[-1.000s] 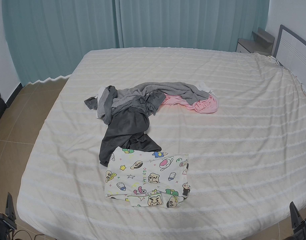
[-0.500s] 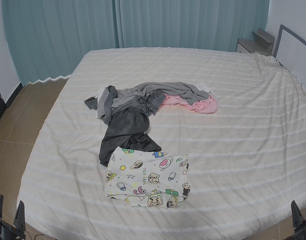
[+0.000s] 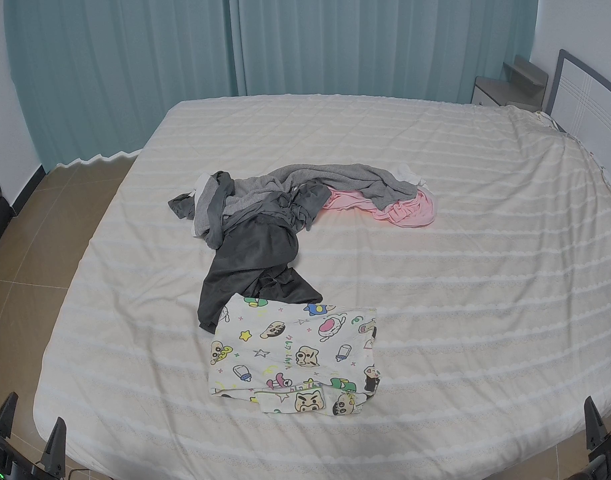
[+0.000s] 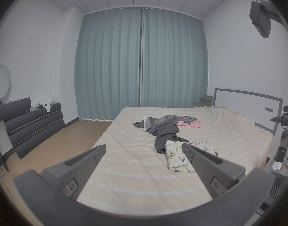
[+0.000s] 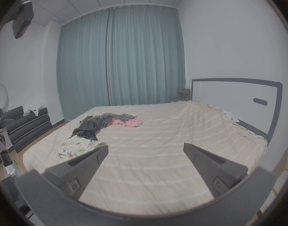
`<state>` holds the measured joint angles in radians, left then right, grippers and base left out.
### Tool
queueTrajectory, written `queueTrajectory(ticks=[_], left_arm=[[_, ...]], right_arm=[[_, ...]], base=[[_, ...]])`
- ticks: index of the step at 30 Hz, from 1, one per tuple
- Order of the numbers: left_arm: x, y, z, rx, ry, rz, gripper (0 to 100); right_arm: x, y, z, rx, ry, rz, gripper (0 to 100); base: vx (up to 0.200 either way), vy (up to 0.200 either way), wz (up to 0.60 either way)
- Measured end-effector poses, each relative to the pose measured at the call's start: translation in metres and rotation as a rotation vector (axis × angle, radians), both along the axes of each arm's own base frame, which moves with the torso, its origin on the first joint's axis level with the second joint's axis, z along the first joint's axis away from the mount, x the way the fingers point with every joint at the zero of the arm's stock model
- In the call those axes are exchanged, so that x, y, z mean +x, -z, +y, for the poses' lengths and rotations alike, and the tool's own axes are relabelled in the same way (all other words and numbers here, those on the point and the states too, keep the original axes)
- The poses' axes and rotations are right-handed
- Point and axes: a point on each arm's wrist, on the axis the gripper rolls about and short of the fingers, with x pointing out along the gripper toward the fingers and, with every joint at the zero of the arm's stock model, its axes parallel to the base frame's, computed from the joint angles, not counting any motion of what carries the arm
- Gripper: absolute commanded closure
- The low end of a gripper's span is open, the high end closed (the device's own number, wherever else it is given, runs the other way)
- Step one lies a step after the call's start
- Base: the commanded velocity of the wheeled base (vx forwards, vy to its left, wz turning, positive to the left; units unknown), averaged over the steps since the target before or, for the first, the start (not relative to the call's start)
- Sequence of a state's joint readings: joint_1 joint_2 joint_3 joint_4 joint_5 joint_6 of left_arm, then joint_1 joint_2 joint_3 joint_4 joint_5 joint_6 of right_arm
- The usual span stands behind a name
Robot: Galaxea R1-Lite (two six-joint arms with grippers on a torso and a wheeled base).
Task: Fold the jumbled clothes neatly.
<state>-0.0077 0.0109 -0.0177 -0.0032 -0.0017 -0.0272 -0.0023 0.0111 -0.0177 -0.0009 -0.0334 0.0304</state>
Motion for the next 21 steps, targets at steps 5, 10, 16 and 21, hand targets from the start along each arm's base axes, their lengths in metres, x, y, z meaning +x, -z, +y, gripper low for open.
queueTrajectory(ticks=[5,10,16,21], left_arm=[[0.0000,0.0001,-0.0006,0.017,0.027,0.001,0],[0.0000,0.0005,-0.0012,0.018,0.053,0.004,0],[0.0000,0.0003,0.0000,0.027,0.000,0.003,0],[0.0000,0.0001,0.0001,0.024,-0.007,0.001,0]], right_arm=[[0.0000,-0.0002,0.0000,-0.002,-0.002,-0.001,0],[0.0000,-0.0002,0.0000,-0.001,-0.004,-0.001,0],[0.0001,-0.0002,0.0001,-0.001,-0.004,-0.001,0],[0.0001,-0.0002,0.0001,-0.006,-0.004,-0.001,0]], base=[[0.000,0.000,0.00],[0.000,0.000,0.00],[0.000,0.000,0.00],[0.000,0.000,0.00]])
